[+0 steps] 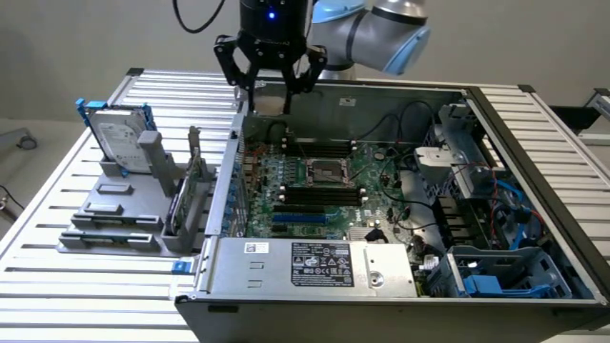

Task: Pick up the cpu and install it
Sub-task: 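Pick up the cpu and move it towards the insertion slot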

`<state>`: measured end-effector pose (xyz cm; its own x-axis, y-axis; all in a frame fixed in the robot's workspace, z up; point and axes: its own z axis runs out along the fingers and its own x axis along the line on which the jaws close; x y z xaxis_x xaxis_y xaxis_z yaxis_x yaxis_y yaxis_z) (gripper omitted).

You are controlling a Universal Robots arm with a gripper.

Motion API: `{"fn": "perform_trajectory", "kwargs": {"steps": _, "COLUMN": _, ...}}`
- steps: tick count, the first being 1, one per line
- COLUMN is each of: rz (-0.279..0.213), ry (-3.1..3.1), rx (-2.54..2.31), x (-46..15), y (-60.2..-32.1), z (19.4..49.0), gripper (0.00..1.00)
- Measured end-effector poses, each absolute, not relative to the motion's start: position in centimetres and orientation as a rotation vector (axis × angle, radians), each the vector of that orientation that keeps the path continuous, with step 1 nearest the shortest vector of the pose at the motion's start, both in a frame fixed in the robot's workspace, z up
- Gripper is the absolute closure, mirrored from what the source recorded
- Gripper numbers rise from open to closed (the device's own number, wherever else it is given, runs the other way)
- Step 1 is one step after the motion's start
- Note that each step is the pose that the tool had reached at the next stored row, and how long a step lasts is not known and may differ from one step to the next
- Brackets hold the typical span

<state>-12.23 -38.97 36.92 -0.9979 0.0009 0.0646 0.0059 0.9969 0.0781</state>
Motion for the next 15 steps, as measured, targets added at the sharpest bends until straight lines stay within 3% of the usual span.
{"fn": "perform_trajectory", "kwargs": {"steps": 15, "rz": -0.120, "ry": -3.075, "rx": -0.005, "x": -5.4, "y": -36.7, "z": 34.4, "gripper": 0.45}}
